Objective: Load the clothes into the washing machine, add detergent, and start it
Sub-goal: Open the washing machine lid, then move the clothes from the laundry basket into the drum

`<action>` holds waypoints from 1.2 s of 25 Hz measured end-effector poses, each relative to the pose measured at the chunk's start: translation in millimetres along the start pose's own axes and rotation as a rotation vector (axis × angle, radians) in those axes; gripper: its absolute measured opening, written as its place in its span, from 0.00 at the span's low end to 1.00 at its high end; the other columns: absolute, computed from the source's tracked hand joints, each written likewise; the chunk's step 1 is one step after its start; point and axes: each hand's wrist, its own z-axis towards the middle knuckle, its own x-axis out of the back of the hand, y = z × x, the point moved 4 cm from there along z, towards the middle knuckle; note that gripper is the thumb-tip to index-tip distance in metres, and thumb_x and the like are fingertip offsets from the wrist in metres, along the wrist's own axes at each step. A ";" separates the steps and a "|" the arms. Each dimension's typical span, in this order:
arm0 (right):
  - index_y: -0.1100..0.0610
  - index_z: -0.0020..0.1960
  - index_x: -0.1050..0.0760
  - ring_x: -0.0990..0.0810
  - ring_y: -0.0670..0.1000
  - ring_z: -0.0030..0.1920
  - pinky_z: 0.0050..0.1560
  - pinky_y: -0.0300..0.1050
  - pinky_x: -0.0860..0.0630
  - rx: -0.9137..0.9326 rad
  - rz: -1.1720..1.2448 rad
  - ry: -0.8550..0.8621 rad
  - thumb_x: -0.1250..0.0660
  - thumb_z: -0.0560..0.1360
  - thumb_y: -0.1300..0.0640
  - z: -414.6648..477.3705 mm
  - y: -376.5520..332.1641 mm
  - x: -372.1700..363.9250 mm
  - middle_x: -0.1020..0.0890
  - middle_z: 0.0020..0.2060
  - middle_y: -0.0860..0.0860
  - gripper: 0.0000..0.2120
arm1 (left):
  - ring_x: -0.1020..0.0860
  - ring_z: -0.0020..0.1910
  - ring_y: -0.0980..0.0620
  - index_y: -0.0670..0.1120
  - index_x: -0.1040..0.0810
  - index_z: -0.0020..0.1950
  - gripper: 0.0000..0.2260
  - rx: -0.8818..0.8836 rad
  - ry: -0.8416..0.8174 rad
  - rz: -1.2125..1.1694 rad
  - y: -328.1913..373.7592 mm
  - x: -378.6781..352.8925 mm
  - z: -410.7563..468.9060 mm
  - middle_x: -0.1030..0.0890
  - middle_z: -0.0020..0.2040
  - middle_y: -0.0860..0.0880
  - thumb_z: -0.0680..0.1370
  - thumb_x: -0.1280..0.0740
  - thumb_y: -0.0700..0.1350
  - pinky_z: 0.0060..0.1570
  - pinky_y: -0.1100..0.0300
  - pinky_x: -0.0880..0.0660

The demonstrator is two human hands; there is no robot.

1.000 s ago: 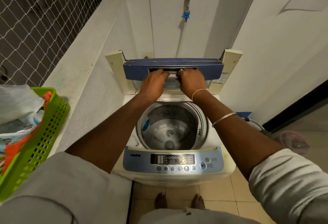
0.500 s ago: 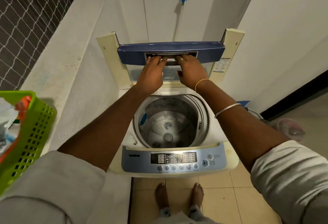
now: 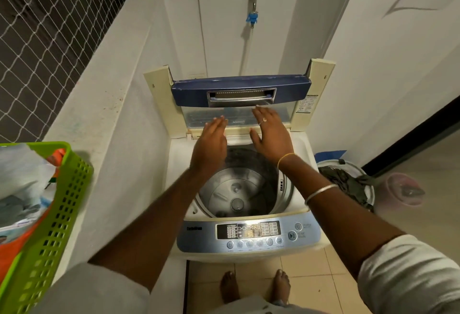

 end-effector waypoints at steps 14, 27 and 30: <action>0.54 0.81 0.58 0.60 0.53 0.80 0.79 0.56 0.57 -0.079 -0.132 -0.271 0.51 0.81 0.36 -98.5 34.3 -34.4 0.56 0.80 0.53 0.36 | 0.44 0.79 0.39 0.42 0.44 0.79 0.32 0.033 -0.317 0.359 16.6 -69.6 -72.5 0.43 0.80 0.39 0.82 0.55 0.61 0.77 0.42 0.45; 0.57 0.81 0.55 0.55 0.54 0.80 0.79 0.54 0.54 -0.292 0.068 -0.209 0.48 0.83 0.42 -191.6 234.2 63.5 0.53 0.80 0.54 0.33 | 0.52 0.80 0.45 0.46 0.49 0.81 0.31 -0.107 -0.399 0.147 229.6 -213.8 -65.0 0.50 0.81 0.45 0.83 0.54 0.61 0.77 0.50 0.56; 0.57 0.80 0.54 0.55 0.54 0.80 0.79 0.54 0.53 -0.311 0.113 -0.210 0.45 0.83 0.43 -210.0 288.7 74.2 0.52 0.80 0.54 0.34 | 0.51 0.80 0.45 0.47 0.48 0.81 0.28 -0.120 -0.427 0.080 276.6 -249.5 -67.4 0.48 0.81 0.46 0.84 0.50 0.60 0.78 0.48 0.52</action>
